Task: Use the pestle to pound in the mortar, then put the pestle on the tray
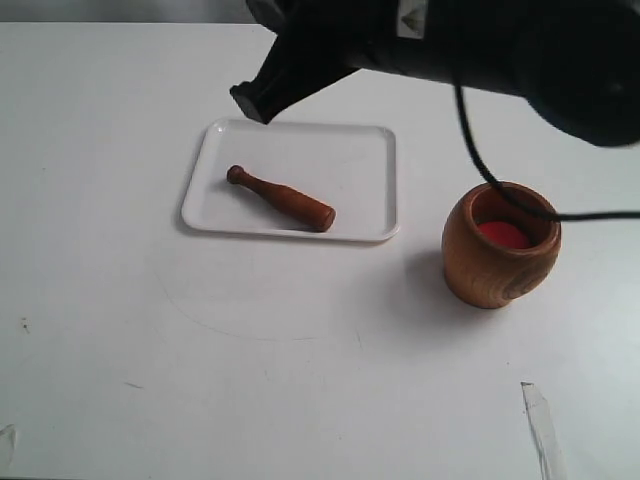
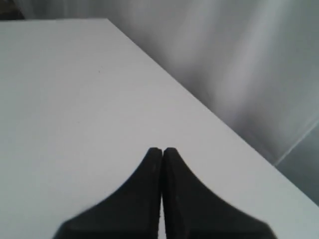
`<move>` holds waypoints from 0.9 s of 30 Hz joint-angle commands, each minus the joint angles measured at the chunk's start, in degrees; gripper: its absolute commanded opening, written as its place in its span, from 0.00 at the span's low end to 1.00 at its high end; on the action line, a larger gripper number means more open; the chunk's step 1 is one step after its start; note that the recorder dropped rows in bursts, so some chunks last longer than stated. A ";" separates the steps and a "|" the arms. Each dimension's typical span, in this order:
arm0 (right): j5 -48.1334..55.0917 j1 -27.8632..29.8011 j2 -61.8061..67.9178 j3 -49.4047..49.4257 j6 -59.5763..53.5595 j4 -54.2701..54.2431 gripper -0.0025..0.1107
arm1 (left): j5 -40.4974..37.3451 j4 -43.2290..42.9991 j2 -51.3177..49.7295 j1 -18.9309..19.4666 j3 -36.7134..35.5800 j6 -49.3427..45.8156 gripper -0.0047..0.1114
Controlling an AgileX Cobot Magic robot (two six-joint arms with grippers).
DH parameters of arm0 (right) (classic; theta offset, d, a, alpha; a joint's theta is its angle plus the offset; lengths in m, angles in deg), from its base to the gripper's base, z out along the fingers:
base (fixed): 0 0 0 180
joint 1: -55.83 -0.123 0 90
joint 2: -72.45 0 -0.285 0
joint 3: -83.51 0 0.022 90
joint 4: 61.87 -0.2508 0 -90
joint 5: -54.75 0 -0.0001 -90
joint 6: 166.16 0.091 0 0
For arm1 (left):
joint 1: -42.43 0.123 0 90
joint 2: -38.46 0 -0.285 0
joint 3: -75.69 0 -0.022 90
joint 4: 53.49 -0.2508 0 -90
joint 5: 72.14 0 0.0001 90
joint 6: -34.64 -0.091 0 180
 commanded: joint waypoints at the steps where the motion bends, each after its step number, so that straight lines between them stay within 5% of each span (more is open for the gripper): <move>1: -3.68 -2.95 -10.72 8.42 -0.56 0.87 0.02 | 0.17 0.42 0.07 -0.44 -0.03 0.47 0.04; 11: 4.49 -6.17 -30.61 24.08 1.53 -12.96 0.02 | 0.17 0.42 0.07 -0.44 -0.03 0.47 0.04; 27: 7.47 -6.17 -37.39 25.78 1.63 -16.45 0.02 | 0.17 0.42 0.07 -0.44 -0.03 0.47 0.04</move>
